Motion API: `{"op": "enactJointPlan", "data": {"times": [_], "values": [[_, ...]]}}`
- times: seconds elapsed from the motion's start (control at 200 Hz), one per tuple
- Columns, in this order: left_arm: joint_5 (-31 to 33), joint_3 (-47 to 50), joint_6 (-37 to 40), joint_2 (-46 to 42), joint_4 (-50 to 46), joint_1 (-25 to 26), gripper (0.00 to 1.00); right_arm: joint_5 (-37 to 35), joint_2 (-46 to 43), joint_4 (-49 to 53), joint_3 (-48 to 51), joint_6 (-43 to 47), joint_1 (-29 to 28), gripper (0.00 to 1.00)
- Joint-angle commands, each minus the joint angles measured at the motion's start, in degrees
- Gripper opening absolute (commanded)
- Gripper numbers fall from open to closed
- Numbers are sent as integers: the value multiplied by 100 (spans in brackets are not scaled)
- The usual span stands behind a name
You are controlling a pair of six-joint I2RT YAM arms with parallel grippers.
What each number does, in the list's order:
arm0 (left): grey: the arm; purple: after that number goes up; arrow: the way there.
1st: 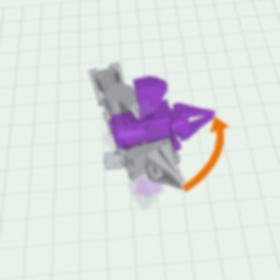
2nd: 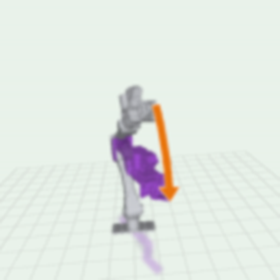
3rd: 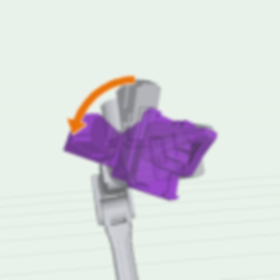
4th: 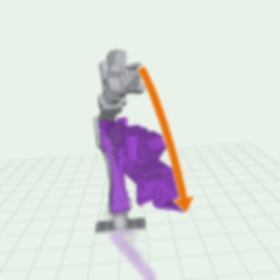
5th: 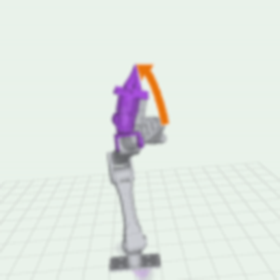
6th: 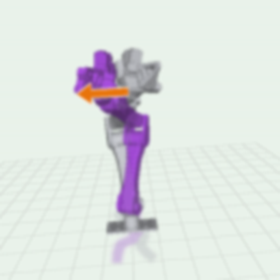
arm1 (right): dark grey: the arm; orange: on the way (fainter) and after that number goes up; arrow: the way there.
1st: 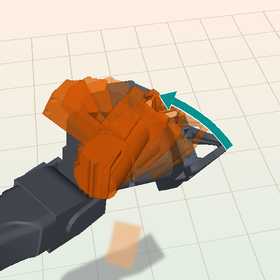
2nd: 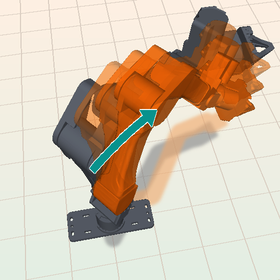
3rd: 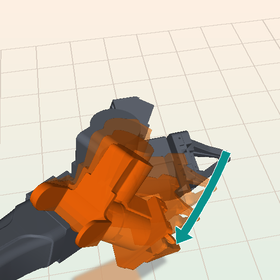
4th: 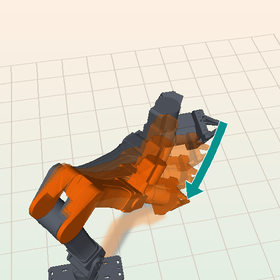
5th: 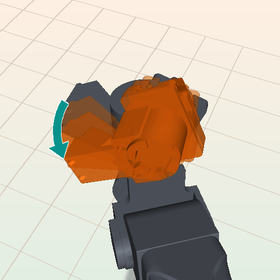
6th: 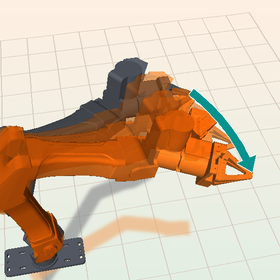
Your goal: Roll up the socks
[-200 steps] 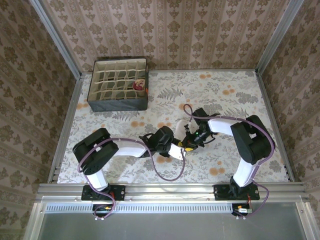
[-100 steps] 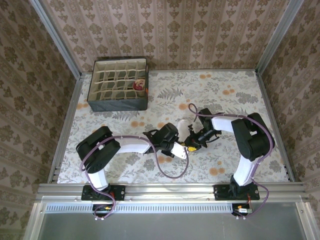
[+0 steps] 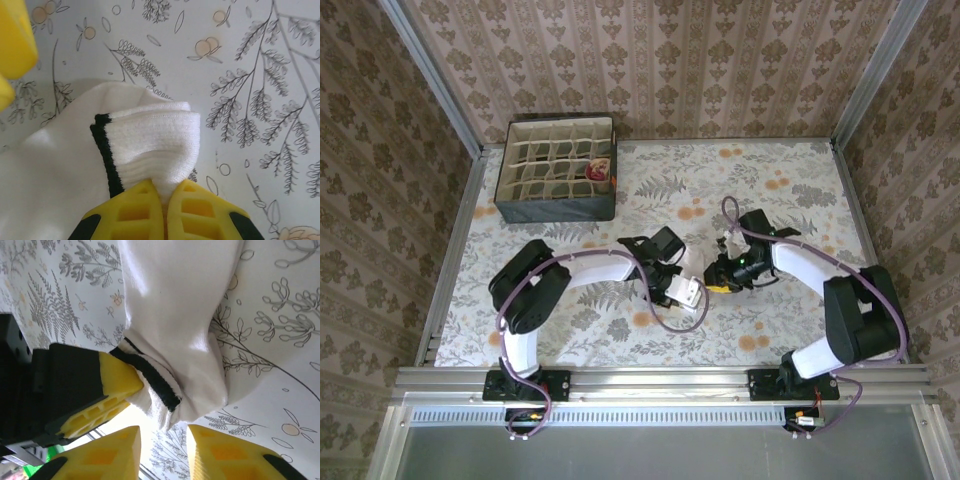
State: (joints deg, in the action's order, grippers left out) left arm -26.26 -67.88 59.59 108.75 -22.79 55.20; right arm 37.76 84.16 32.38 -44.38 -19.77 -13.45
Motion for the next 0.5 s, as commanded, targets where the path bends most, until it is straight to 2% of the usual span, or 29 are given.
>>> {"op": "enactJointPlan", "data": {"times": [0.0, 0.165, 0.375, 0.495], "values": [[-830, -166, -241, 375, -1390, -125, 0, 183, -285, -1053, 571, -487, -39, 25], [-1502, -720, -519, 772, -1955, -390, 0, 355, -661, -2258, 1167, -842, -264, 27], [-1766, -1163, -853, 1196, -2279, -543, 0, 339, -797, -3114, 1512, -985, -470, 29], [-1884, -1223, -1051, 1275, -2196, -597, 0, 399, -629, -3237, 1584, -935, -517, 32]]}}
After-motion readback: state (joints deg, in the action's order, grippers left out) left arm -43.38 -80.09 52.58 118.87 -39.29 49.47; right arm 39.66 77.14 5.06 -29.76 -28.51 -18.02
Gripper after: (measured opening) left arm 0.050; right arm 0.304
